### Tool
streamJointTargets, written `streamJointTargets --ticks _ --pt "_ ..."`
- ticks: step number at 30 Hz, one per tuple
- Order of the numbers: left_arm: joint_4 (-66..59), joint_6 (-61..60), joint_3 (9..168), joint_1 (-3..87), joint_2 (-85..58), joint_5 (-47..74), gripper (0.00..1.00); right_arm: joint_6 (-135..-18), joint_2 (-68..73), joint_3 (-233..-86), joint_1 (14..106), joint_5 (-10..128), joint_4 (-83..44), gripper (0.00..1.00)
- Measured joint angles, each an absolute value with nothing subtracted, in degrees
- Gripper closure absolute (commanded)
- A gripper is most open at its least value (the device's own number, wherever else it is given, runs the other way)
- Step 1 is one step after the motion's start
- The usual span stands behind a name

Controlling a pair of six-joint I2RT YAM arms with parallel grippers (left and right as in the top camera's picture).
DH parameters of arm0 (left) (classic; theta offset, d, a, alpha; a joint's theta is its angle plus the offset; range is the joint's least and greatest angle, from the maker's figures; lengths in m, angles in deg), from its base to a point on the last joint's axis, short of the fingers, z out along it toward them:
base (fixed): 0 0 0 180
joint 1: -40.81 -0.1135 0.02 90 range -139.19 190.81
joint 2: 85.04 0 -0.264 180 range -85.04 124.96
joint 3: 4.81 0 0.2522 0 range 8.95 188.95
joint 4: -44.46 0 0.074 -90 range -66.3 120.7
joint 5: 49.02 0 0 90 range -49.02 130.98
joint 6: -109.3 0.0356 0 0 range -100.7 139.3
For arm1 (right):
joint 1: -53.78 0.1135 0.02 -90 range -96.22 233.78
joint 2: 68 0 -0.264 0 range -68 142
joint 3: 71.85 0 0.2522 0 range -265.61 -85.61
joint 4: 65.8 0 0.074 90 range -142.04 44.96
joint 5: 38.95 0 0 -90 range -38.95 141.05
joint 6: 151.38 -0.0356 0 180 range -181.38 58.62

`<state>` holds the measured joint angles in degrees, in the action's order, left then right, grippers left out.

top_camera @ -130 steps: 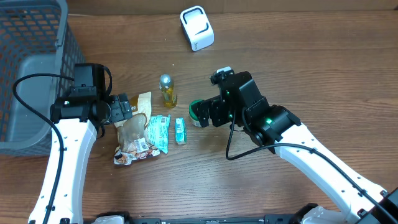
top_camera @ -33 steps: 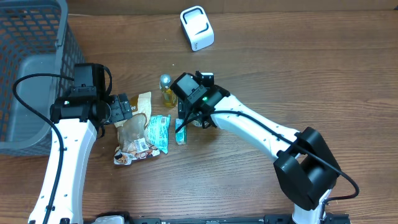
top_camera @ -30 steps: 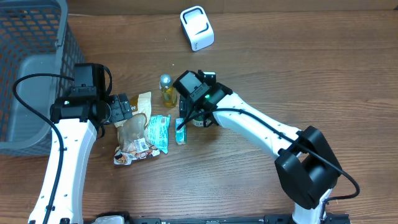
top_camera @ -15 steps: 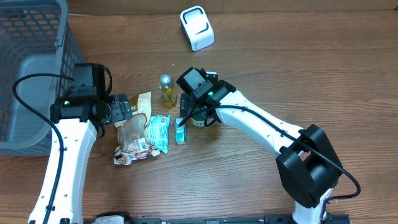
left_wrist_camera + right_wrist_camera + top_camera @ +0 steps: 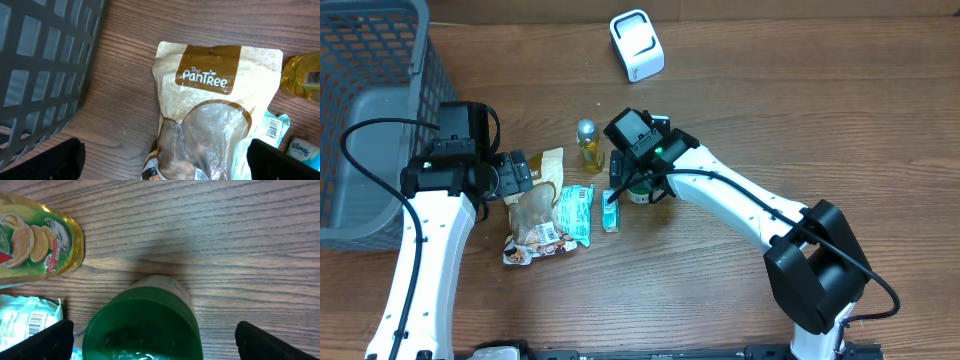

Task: Scan the item barcode
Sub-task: 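Align the open right gripper fingers on both sides of the jar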

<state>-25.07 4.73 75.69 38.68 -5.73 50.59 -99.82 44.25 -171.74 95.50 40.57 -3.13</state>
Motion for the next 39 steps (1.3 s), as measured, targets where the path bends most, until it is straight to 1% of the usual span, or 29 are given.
streamJointTargets --ticks 11,39 --pt "-25.07 4.73 75.69 38.68 -5.73 50.59 0.01 -97.83 44.25 -171.74 95.06 40.61 -1.8 0.0" --pt "-25.07 4.73 75.69 38.68 -5.73 50.59 0.01 -97.57 44.25 -171.74 94.75 42.97 -2.59 0.0"
